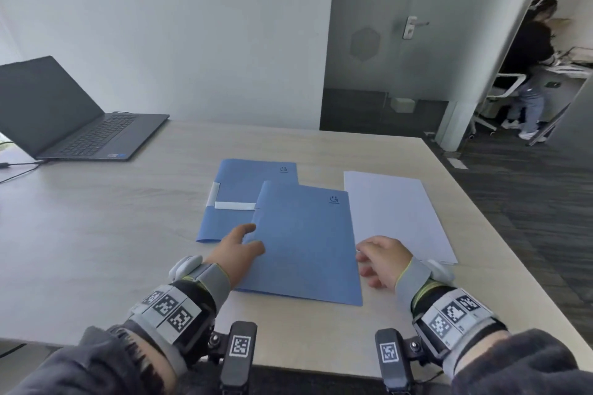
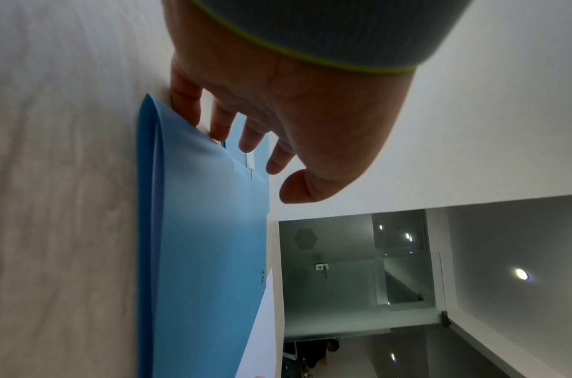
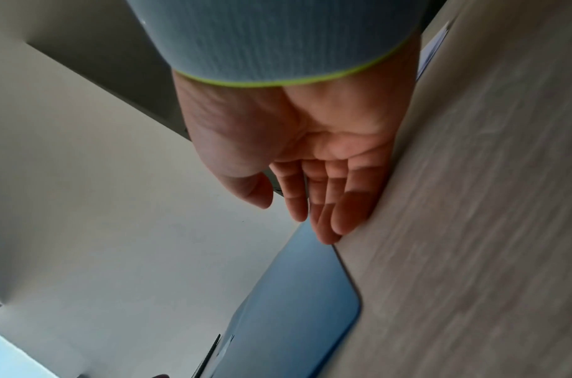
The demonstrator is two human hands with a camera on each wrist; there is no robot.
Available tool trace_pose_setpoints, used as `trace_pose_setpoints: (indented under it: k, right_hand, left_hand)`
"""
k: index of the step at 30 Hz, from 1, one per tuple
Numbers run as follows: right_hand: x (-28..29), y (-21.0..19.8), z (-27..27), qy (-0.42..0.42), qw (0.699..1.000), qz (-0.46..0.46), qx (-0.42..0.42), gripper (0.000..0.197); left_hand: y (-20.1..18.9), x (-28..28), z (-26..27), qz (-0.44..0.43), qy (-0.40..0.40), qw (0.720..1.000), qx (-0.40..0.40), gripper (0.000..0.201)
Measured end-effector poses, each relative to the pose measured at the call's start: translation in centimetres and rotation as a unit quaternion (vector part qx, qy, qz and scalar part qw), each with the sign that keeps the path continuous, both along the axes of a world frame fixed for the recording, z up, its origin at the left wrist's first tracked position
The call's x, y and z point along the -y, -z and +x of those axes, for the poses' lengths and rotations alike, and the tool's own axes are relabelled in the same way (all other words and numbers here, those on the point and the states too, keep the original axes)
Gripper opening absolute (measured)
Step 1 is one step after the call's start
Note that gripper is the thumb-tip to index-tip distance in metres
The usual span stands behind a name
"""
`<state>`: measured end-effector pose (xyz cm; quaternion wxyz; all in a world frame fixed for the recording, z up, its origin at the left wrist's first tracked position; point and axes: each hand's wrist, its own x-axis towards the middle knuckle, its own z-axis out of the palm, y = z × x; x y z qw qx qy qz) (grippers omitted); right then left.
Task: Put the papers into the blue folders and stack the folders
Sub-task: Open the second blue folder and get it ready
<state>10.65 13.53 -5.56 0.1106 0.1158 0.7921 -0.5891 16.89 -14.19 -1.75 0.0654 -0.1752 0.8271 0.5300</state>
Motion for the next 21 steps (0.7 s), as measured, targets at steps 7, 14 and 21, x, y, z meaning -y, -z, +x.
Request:
trace_pose_setpoints:
  k: [7,14,21]
  right_hand:
    - [-0.1,-0.2,0.2,-0.006,1.0,-0.007,-0.002,0.017]
    - [-0.1,-0.2,0.1,0.002,1.0,-0.022,-0.003,0.014]
    - [0.5,-0.5,0.1,-0.014,0.995,-0.099,0.029,0.028]
  left_hand:
    - [1.0,1.2,-3.1,0.0,-0.084,0.996,0.029,0.064]
    - [2.9,2.1,-3.4,0.097,-0.103,0.989,0.049,0.064]
    - [3.9,2.5,-2.2,0.263,-0.147,0.953,0.017,0.062]
